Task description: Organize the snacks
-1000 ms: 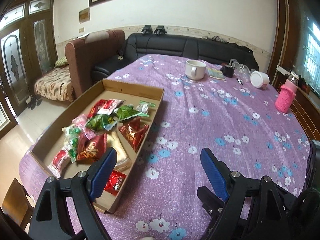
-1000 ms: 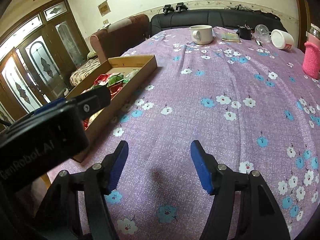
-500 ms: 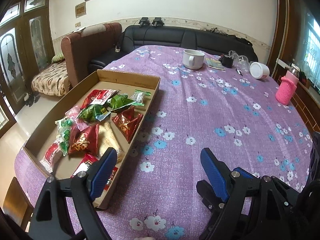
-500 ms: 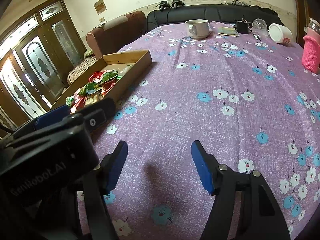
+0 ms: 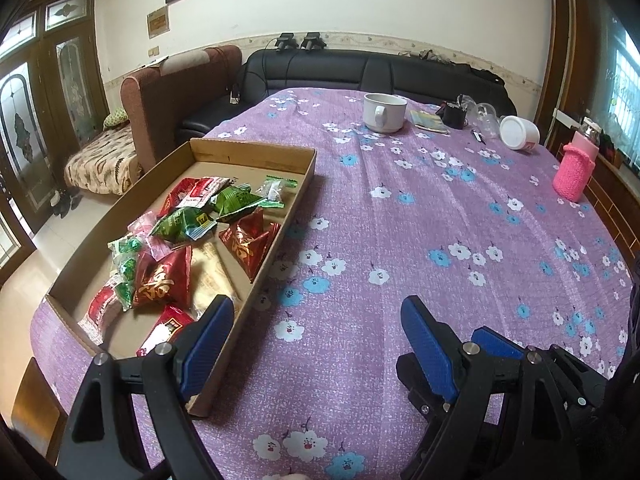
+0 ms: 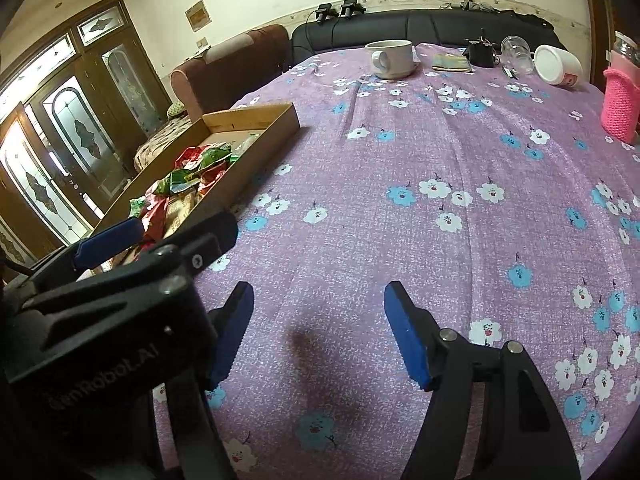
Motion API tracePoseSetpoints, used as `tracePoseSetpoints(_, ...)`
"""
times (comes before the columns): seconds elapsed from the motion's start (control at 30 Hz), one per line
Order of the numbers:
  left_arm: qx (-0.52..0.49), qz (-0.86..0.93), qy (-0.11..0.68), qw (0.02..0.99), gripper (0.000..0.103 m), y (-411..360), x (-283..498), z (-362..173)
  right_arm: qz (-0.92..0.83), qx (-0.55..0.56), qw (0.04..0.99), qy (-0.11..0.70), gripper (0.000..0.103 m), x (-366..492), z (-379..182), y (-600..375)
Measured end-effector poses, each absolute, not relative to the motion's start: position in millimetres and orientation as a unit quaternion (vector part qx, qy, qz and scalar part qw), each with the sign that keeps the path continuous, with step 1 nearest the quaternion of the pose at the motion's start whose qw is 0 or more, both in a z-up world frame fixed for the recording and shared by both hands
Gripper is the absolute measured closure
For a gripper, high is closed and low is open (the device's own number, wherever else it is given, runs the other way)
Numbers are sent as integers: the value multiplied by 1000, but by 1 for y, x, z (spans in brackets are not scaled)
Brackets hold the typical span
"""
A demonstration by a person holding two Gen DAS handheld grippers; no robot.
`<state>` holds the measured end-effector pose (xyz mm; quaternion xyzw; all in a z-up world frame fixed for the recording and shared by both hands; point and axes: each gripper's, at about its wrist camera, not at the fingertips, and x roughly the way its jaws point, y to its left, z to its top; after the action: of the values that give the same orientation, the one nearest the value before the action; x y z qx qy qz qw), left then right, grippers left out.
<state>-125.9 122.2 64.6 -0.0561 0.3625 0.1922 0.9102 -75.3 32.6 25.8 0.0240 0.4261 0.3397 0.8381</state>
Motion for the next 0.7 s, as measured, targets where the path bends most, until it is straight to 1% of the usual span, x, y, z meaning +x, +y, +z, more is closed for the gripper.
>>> tracePoseSetpoints(0.7, -47, 191, 370, 908, 17, 114, -122, 59, 343, 26, 836, 428, 32, -74, 24, 32)
